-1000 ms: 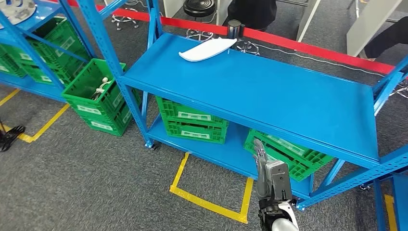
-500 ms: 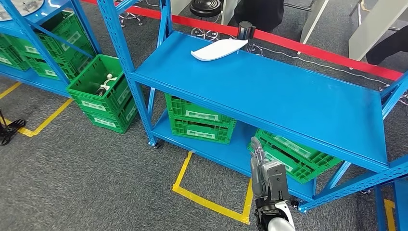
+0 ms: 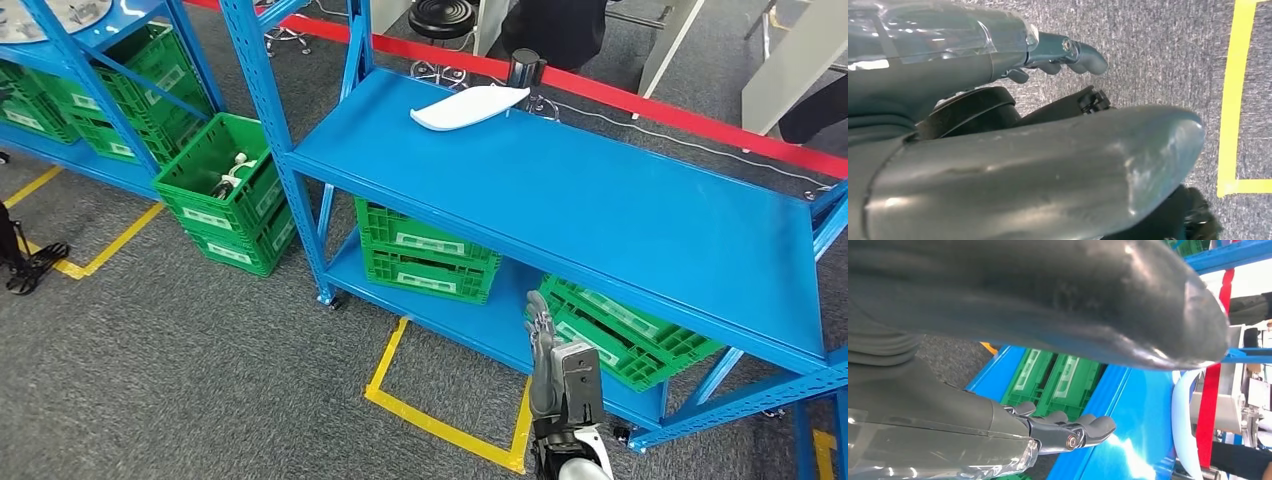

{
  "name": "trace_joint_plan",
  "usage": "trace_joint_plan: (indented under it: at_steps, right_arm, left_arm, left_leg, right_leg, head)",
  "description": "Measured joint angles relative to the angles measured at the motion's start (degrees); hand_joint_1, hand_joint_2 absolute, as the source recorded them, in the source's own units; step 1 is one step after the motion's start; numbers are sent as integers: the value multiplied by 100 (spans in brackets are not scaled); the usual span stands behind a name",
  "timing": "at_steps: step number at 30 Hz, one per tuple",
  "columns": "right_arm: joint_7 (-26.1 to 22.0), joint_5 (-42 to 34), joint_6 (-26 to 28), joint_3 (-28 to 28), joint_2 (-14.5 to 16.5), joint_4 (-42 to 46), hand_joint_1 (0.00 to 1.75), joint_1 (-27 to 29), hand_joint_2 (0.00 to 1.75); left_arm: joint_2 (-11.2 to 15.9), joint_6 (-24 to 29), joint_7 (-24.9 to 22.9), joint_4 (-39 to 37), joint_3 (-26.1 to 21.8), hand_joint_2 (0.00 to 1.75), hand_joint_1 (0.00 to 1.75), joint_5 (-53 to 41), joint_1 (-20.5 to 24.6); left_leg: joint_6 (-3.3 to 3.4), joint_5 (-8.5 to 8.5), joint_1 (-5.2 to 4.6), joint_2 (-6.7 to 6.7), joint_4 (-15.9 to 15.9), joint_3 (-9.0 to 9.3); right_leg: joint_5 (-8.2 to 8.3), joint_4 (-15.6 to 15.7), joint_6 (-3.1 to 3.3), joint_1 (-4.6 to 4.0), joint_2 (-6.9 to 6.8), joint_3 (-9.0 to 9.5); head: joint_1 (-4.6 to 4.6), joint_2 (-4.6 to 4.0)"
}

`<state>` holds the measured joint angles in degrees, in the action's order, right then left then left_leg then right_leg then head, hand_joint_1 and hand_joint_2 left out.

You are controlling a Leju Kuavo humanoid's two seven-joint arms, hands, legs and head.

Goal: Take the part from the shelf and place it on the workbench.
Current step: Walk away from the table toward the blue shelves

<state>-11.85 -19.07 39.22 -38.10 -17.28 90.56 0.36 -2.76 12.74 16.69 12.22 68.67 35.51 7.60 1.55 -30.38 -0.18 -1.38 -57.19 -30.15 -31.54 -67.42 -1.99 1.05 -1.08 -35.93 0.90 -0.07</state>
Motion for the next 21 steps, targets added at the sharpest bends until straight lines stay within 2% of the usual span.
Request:
trace_joint_plan:
  at_steps: [1, 2, 3, 4, 6, 7, 8, 10, 11, 12, 13, 14, 15, 16, 17, 18, 19, 21]
  right_arm:
    - [-8, -19, -1, 9, 2, -7, 0, -6, 0]
    - [-15, -37, -2, 18, 3, -12, 0, -22, 0]
    - [-22, -51, -3, 27, 5, -19, 0, -38, 0]
    - [-31, -61, -4, 33, 7, -28, 0, -50, 0]
    - [-46, -73, -7, 43, 8, -44, 0, -48, 0]
    - [-54, -74, -8, 52, 12, -49, 0, -42, 0]
    - [-58, -74, -10, 62, 16, -52, 0, -41, 0]
    - [-63, -75, -11, 78, 27, -56, 0, -42, 0]
    - [-63, -76, -12, 81, 30, -61, 0, -39, 0]
    - [-63, -78, -12, 81, 31, -71, 0, -35, 0]
    - [-63, -80, -12, 81, 31, -84, 0, -31, 0]
    - [-63, -82, -11, 81, 31, -100, 0, -30, 0]
    - [-63, -86, -11, 81, 31, -115, 0, -31, 0]
    - [-63, -88, -10, 81, 31, -128, 0, -32, 0]
    - [-63, -93, -10, 80, 31, -142, 0, -38, 0]
    - [-63, -97, -10, 82, 30, -154, 0, -44, 0]
    - [-64, -99, -9, 83, 31, -168, 0, -49, 0]
    - [-65, -103, -8, 84, 35, -191, 0, -45, 0]
  left_arm:
    - [-2, 2, -11, 0, 0, 0, 0, -8, -3]
    - [-3, 7, -27, 0, 0, 0, 0, -16, -6]
    - [-2, 14, -44, -1, 0, 0, 0, -22, -13]
    - [2, 22, -60, -1, 0, 0, 0, -27, -21]
    - [10, 31, -75, -2, 0, 0, 0, -32, -28]
    - [12, 32, -75, -2, 0, 0, 0, -34, -24]
    - [12, 32, -75, -1, 0, 0, 0, -37, -18]
    - [12, 33, -80, 0, 1, 0, 0, -39, -12]
    - [14, 36, -90, -1, 2, 0, 0, -40, -12]
    - [19, 39, -102, -1, 4, 0, 0, -43, -15]
    - [25, 43, -119, -2, 7, 0, 0, -45, -15]
    - [31, 47, -139, -2, 12, 0, 0, -46, -15]
    - [36, 49, -157, -2, 17, 0, 0, -48, -14]
    - [40, 50, -179, -2, 23, 0, 0, -48, -14]
    - [42, 50, -198, -2, 28, 0, 0, -48, -15]
    - [43, 50, -212, -1, 32, 0, 0, -48, -17]
    - [45, 49, -228, -1, 36, 0, 0, -48, -22]
    - [52, 48, -245, -2, 40, 0, 0, -59, -29]
  left_leg:
    - [-25, -27, -12, -24, -2, 33]
    - [-55, -52, -27, -59, -10, 52]
    - [-84, -72, -43, -114, -16, 58]
    - [-111, -86, -55, -185, -19, 54]
    - [-167, -130, -48, -318, -21, 59]
    - [-203, -195, -33, -251, -76, 50]
    - [-238, -306, -17, -129, -230, -8]
    - [-291, -639, 17, 146, -885, -324]
    - [-309, -782, 26, 177, -1273, -536]
    - [-326, -845, 35, 178, -1558, -711]
    - [-341, -788, 47, 176, -1649, -802]
    - [-351, -618, 64, 183, -1519, -785]
    - [-360, -375, 89, 229, -1205, -673]
    - [-365, -166, 122, 380, -838, -522]
    - [-363, -33, 155, 554, -508, -379]
    - [-349, 21, 172, 695, -306, -285]
    - [-323, 5, 174, 783, -227, -244]
    - [-241, -3, 154, 654, -200, -224]
  right_leg:
    - [197, 366, 28, -24, -122, 141]
    - [321, 689, 64, -51, -231, 265]
    - [369, 887, 101, -79, -316, 330]
    - [343, 950, 131, -106, -344, 338]
    - [350, 985, 191, -102, -197, 319]
    - [362, 1001, 220, -90, -117, 319]
    - [376, 1019, 252, -75, -44, 323]
    - [384, 1034, 294, -59, 90, 329]
    - [382, 1033, 303, -59, 157, 329]
    - [379, 1032, 305, -58, 222, 331]
    - [376, 1030, 301, -55, 292, 334]
    - [369, 1024, 291, -49, 366, 341]
    - [359, 1013, 275, -40, 439, 348]
    - [343, 998, 248, -28, 509, 351]
    - [324, 967, 214, -20, 578, 341]
    - [317, 947, 174, -8, 643, 320]
    - [319, 941, 130, 7, 716, 295]
    - [344, 956, 48, 40, 845, 255]
  head:
    - [23, 0]
    - [47, 0]
    - [58, 0]
    - [50, 0]
    - [30, 0]
    - [12, 0]
    - [-7, 0]
    - [-77, 0]
    - [-109, 0]
    - [-131, 0]
    - [-144, 0]
    - [-149, 0]
    - [-154, 0]
    - [-159, 0]
    - [-165, 0]
    - [-169, 0]
    - [-170, 0]
    - [-165, 0]
